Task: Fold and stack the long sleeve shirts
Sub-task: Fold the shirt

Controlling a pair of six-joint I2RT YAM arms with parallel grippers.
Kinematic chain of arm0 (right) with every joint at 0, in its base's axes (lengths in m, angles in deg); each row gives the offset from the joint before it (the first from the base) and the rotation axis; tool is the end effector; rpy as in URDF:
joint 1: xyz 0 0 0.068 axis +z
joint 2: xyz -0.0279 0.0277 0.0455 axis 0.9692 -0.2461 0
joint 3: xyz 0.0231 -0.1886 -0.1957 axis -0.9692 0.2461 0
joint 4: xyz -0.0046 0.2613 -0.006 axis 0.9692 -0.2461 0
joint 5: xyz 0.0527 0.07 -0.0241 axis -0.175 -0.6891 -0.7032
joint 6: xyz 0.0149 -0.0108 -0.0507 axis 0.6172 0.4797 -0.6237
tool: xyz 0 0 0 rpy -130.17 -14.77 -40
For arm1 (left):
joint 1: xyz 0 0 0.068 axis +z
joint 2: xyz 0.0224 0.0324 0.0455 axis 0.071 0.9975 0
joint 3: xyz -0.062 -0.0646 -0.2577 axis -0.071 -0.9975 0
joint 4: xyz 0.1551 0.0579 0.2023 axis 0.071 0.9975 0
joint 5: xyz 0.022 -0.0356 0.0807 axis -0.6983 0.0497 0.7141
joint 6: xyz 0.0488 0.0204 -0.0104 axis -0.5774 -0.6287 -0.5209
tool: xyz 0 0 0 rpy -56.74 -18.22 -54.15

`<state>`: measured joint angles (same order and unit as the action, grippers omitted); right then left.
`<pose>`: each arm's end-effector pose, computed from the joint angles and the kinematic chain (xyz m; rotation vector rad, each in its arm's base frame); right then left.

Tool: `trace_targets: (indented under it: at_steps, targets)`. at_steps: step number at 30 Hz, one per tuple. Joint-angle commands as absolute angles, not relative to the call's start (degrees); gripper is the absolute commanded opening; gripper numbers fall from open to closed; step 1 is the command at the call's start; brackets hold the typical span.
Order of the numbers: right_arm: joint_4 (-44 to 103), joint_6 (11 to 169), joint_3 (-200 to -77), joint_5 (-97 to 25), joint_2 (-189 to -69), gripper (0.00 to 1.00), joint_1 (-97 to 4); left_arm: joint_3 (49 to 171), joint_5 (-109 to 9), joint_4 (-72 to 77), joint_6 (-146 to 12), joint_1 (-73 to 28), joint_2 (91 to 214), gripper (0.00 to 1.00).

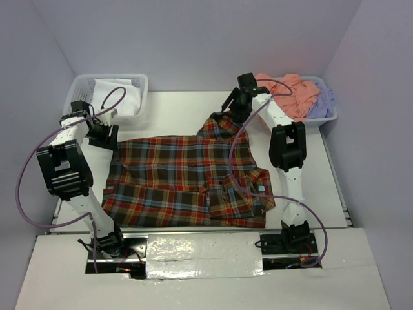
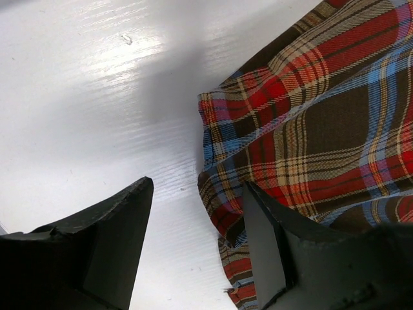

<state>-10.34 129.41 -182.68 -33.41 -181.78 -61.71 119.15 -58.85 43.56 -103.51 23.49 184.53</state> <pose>0.5023 0.1286 0.2122 0.6899 2.5108 0.5082 0.3719 0.1200 0.2157 0.2212 2.6101 -0.1354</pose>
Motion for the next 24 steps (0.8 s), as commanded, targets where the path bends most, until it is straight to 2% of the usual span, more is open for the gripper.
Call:
trace_targets:
  at_steps: [1,5,10,21,23,24]
  targets:
    - [-7.5,131.1,-188.2,-30.5,-184.1,0.78,-62.0,119.4,-61.0,43.9,-103.3,23.3,184.4,0.70]
    - [-8.0,131.0,-190.3,-31.7,-183.7,0.77,-62.2,119.1,-60.8,44.2,-103.5,23.3,184.3,0.70]
    - [-5.7,131.0,-186.6,-30.7,-180.8,0.77,-62.2,118.8,-60.7,43.7,-103.4,23.3,184.6,0.70]
    - [-4.3,131.9,-186.0,-31.3,-185.1,0.77,-62.2,120.8,-62.6,44.2,-103.4,22.8,185.2,0.70]
    - [-4.7,131.2,-188.2,-31.2,-187.7,0.74,-62.2,120.4,-63.4,43.9,-103.5,22.4,185.4,0.71]
    - [-4.9,131.0,-190.1,-31.4,-188.6,0.65,-62.2,120.3,-64.1,43.6,-103.4,22.2,185.6,0.71]
